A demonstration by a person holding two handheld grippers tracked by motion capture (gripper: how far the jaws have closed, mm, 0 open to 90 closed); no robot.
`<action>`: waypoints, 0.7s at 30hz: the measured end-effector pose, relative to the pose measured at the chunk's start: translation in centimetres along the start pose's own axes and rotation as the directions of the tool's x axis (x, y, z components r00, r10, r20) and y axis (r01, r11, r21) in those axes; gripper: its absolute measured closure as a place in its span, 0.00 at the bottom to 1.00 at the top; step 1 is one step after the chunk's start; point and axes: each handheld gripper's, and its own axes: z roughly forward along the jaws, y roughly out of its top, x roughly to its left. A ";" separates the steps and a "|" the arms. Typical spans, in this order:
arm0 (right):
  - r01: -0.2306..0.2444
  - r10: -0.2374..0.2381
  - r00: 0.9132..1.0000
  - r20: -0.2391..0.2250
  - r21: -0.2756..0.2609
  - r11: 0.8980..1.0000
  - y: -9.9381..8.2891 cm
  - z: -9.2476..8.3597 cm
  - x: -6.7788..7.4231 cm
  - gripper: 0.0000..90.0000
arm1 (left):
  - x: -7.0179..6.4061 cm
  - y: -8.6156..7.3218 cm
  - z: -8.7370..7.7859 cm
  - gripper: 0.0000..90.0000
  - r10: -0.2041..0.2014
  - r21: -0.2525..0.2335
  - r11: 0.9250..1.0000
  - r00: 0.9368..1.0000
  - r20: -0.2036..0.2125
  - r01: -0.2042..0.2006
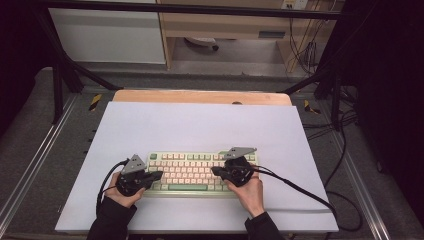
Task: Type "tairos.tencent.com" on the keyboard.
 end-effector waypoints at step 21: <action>-0.023 0.023 1.000 -0.002 -0.004 1.000 -2.5 -2.1 -0.7 1.00 | -0.4 0.7 1.0 1.00 0.008 0.003 1.000 1.000 -0.006 -0.008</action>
